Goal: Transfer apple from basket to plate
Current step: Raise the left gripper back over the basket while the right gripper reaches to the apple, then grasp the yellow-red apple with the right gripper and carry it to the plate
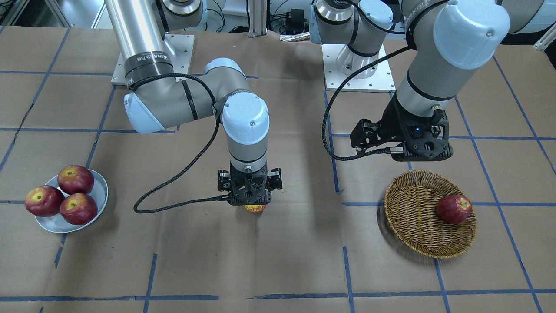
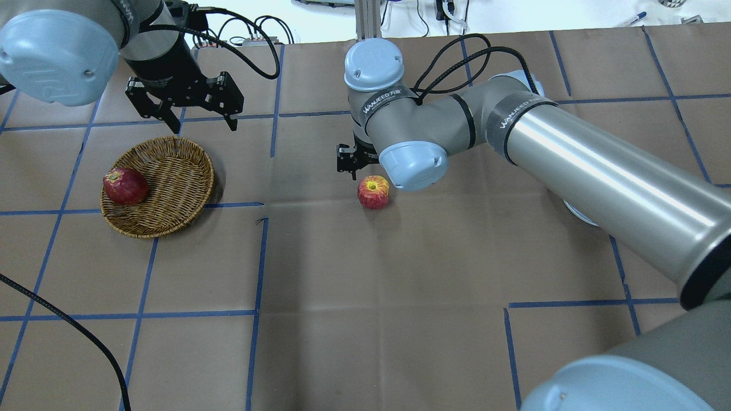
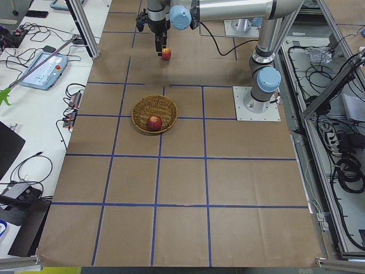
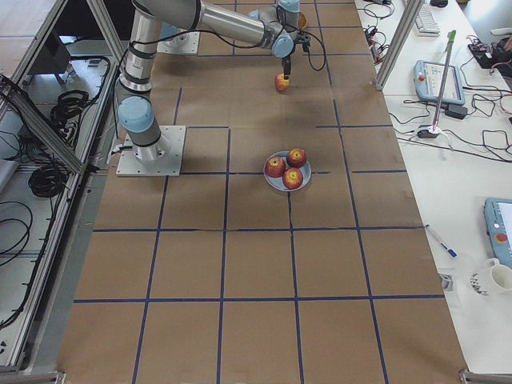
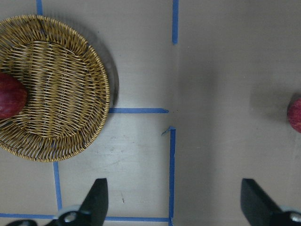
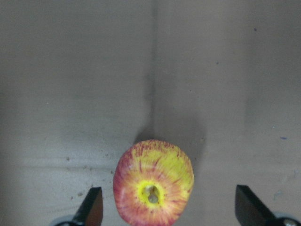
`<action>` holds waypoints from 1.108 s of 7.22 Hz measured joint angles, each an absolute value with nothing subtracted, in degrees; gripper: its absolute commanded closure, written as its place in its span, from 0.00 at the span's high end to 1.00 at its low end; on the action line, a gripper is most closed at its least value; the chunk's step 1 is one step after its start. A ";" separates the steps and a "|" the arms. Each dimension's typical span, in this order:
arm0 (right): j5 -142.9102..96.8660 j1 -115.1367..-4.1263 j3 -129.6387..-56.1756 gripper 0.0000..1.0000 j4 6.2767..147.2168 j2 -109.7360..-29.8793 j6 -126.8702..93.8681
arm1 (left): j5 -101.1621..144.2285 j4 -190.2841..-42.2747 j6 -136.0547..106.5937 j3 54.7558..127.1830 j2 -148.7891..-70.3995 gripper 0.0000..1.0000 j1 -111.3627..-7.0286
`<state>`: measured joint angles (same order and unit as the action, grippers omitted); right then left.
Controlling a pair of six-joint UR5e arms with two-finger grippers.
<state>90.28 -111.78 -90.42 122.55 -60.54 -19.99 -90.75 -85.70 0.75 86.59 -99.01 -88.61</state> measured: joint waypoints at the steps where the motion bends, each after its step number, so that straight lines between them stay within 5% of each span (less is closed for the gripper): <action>1: 90.30 -111.92 -90.53 1.00 124.31 -58.72 -19.97 | -90.80 -85.84 0.72 87.07 -98.52 0.99 -88.65; 3: 89.88 -112.51 -90.93 1.00 125.54 -57.09 -19.84 | -90.89 -86.90 0.71 87.36 -97.99 0.99 -88.74; 4: 89.79 -113.06 -91.62 0.88 125.64 -56.82 -19.80 | -90.91 -87.58 0.70 87.19 -97.81 0.99 -88.74; 5: 89.81 -113.40 -92.32 0.53 125.78 -56.68 -19.80 | -90.90 -87.98 0.70 86.92 -97.69 0.99 -88.73; 6: 89.99 -113.46 -92.56 0.44 125.91 -56.64 -19.80 | -90.89 -88.36 0.70 86.75 -97.61 0.99 -88.74; 8: 90.30 -113.10 -92.23 0.43 125.97 -56.72 -19.47 | -90.96 -89.13 0.76 86.70 -97.42 0.99 -88.80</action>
